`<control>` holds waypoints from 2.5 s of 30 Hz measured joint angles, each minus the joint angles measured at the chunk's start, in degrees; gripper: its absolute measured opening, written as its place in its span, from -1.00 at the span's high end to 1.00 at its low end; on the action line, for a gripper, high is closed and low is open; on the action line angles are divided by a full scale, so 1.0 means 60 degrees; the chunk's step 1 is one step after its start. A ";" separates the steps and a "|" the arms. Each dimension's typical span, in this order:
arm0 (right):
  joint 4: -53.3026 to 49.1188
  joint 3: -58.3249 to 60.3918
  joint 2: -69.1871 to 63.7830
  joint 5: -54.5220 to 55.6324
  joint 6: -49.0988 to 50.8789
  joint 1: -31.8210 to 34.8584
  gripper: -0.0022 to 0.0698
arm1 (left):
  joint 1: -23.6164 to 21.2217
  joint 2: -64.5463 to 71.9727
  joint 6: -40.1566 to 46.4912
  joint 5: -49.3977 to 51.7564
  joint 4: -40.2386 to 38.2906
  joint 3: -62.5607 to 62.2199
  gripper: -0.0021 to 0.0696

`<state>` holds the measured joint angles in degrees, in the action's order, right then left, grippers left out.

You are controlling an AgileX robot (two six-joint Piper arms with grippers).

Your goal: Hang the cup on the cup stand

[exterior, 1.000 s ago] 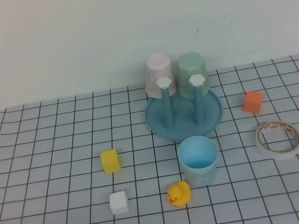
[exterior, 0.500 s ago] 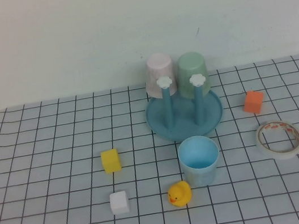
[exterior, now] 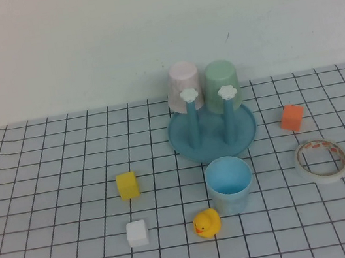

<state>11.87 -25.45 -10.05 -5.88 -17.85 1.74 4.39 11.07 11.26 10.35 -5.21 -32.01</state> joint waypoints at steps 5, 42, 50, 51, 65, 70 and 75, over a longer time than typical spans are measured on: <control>0.0042 -0.0566 -0.1179 -0.2033 0.0282 0.0000 0.94 | 0.0000 0.0134 0.0000 0.0819 -0.0019 0.0475 0.95; 0.2138 -0.7310 -1.4999 -0.5456 -0.2134 -0.3747 0.80 | 0.0000 0.0398 -0.0206 0.4100 -0.0409 0.1822 0.95; 0.2058 -0.8938 -1.6703 -0.5660 -0.1595 -0.3811 -0.17 | 0.0000 0.0398 -0.0229 0.3646 -0.0763 0.1969 0.95; 0.2133 -0.8998 -1.7056 -0.5459 -0.1534 -0.3811 -0.23 | 0.0000 0.0398 -0.0229 0.3616 -0.0763 0.1981 0.95; 0.3119 -0.9021 -1.8263 -0.4412 -0.1460 -0.3811 -0.27 | 0.0000 0.0398 -0.0246 0.3328 -0.0763 0.2027 0.95; 0.3350 -0.9038 -1.8506 -0.4412 -0.1460 -0.3811 -0.09 | 0.0000 0.0398 -0.0246 0.3309 -0.0763 0.2071 0.95; 0.3406 -0.9038 -1.8628 -0.4412 -0.1445 -0.3811 0.30 | 0.0000 0.0398 -0.0246 0.3309 -0.0763 0.2071 0.95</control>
<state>32.30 -79.68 -121.82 -32.35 -26.52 -21.13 4.39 13.46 9.78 30.20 -9.79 -19.59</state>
